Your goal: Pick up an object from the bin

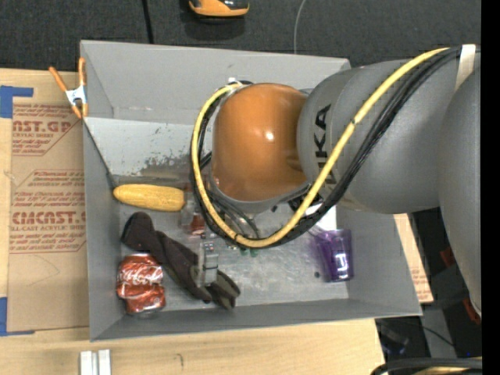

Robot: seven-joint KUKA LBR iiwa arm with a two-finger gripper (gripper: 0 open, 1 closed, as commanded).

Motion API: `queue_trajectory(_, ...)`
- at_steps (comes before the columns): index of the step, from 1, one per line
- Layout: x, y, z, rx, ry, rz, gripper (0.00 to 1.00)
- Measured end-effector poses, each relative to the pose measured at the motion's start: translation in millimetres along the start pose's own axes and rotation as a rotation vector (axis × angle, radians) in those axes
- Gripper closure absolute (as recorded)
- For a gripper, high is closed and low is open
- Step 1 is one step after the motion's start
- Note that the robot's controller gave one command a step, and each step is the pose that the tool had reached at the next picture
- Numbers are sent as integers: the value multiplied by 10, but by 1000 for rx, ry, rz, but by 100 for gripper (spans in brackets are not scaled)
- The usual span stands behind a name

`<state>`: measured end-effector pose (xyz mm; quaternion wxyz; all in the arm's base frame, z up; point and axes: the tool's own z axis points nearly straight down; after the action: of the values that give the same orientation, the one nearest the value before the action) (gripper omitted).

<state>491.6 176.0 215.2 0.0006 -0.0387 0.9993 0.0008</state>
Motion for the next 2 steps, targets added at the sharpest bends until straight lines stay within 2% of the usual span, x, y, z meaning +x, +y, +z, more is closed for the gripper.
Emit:
queue_trajectory(1,-162,-153,487,-3,-7,31,0)
queue_trajectory(2,-89,-222,906,2,2,-58,0)
